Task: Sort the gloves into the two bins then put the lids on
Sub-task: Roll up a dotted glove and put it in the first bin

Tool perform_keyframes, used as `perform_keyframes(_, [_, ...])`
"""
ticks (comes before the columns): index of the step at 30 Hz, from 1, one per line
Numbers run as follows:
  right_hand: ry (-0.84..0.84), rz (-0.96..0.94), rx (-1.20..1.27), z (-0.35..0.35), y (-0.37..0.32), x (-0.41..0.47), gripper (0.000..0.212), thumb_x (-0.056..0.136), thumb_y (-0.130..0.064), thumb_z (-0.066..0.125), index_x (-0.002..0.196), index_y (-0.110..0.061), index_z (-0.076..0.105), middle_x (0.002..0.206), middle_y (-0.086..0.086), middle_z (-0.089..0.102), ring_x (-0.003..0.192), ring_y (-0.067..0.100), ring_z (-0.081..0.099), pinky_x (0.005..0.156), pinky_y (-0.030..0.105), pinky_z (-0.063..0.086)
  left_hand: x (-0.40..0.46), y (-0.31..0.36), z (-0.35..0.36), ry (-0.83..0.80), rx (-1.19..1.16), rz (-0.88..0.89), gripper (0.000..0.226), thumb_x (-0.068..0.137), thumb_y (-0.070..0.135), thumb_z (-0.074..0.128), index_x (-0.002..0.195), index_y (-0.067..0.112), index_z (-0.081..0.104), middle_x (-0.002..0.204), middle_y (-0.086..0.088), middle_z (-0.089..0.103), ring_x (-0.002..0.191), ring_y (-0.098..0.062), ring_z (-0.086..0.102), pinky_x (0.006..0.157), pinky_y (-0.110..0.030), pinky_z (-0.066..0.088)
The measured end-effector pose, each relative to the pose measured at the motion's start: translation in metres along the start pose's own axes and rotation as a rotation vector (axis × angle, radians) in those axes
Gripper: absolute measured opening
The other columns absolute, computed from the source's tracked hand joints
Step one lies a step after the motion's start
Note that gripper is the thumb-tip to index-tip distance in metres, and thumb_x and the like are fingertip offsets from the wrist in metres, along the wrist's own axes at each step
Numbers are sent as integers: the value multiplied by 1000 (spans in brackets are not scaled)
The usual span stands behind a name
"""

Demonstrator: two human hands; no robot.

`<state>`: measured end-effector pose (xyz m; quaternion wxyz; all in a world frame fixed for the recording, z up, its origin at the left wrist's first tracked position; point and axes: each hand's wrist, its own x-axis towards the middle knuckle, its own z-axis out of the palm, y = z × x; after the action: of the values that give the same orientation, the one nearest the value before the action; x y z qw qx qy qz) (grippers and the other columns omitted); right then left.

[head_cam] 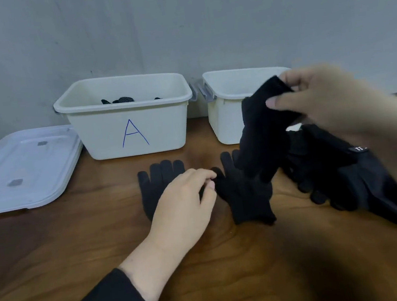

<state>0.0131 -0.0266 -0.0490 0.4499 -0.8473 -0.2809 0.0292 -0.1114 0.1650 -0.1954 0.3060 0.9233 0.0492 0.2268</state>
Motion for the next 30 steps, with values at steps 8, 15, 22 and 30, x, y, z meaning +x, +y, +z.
perform_keyframes(8, [-25,-43,-380,-19,-12,48,12,97,-15,62,101,-17,73,97,7,76,92,27,73,90,42,58,3,-2,5,-129,125,-64,29,103,36,45,126,34,62,122,18,61,113,-3,54,107,-30,40])
perform_keyframes(15, [200,-255,-359,7,12,21,16,99,-19,59,96,-33,66,77,-19,67,69,-10,57,65,12,39,2,-4,5,-59,58,-92,27,102,33,47,121,31,65,111,17,62,104,-4,56,101,-34,47])
perform_keyframes(22, [-162,-358,-447,89,116,-76,22,94,-39,66,112,-28,74,121,-21,63,114,-2,56,101,19,41,2,-3,7,-36,131,-3,24,99,28,50,117,29,67,109,13,64,101,-11,56,94,-39,44])
perform_keyframes(30, [-63,-245,-247,78,128,-84,32,94,-46,58,116,-29,73,121,-24,62,122,1,56,106,19,41,2,-1,18,-240,302,106,38,101,49,38,132,38,58,122,19,55,113,-6,47,102,-31,32])
